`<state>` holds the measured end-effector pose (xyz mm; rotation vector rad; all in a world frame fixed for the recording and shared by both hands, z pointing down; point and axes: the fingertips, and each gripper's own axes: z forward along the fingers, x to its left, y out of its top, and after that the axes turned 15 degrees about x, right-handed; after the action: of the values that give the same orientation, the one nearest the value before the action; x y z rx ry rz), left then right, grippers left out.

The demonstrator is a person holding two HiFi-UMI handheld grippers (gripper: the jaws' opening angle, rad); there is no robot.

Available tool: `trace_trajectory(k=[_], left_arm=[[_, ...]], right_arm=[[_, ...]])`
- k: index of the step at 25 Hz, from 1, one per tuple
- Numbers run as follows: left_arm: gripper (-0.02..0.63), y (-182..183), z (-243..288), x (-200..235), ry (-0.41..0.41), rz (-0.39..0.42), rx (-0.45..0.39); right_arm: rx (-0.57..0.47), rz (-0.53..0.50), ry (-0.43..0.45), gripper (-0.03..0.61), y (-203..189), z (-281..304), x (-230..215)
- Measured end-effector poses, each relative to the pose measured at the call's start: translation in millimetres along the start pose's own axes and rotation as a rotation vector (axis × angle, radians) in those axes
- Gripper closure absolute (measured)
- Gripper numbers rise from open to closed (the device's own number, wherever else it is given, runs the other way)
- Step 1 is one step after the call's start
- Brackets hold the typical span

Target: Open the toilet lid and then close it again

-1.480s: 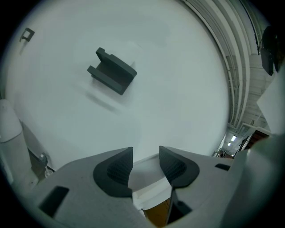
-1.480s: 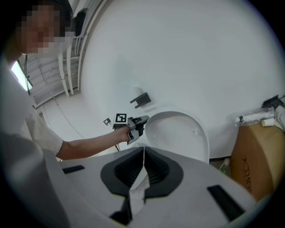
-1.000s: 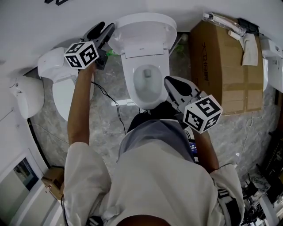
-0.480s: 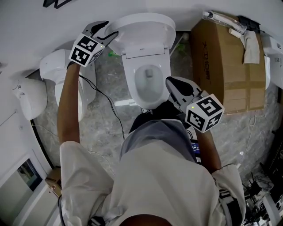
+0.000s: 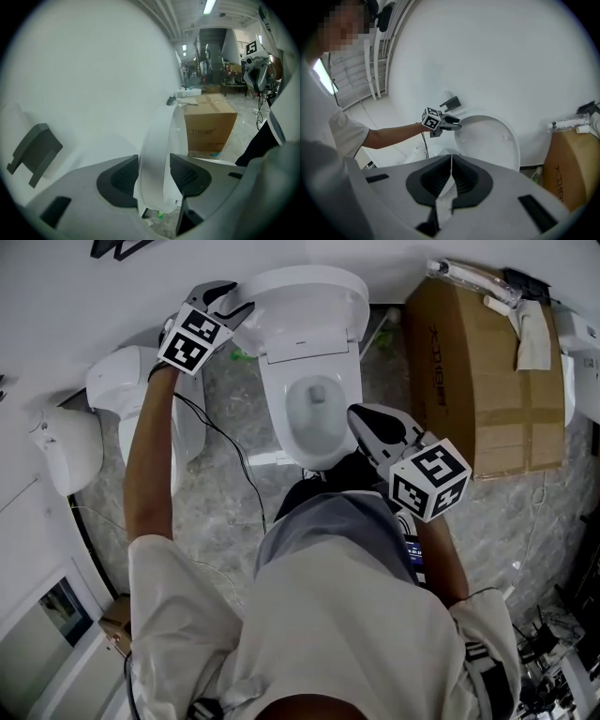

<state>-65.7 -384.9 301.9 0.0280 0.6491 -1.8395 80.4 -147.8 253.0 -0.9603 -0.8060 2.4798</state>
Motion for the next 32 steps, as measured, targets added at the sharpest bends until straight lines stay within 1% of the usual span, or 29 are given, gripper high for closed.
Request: trace_trajectory(k=[2, 5, 15, 20, 25, 29, 32], left_arm=[[0.407, -1, -2, -2, 0.006, 0.009, 0.009], [0.434, -3, -6, -7, 0.007, 0.021, 0.016], [0.434, -11, -14, -31, 0.015, 0.051, 0.036], [0.434, -15, -17, -41, 0.017, 0.064, 0.044], [0.434, -19, -17, -50, 0.046, 0.088, 0.075], [0.434, -22, -16, -58, 0.043, 0.087, 0.076], [0.434, -24, -19, -65, 0.038, 0.081, 0.070]], right_arm=[[0.000, -0.003, 0.004, 0.566, -2, -2, 1], [0.000, -0.007, 0.002, 0.566, -5, -5, 2], [-0.004, -0.011, 0.014, 0.566, -18, -12, 13], [-0.011, 0.009, 0.028, 0.566, -25, -16, 16], [-0.015, 0.019, 0.033, 0.566, -33, -22, 20], [-0.025, 0.045, 0.047, 0.566, -38, -27, 22], [-0.023, 0.045, 0.044, 0.566, -41, -29, 24]])
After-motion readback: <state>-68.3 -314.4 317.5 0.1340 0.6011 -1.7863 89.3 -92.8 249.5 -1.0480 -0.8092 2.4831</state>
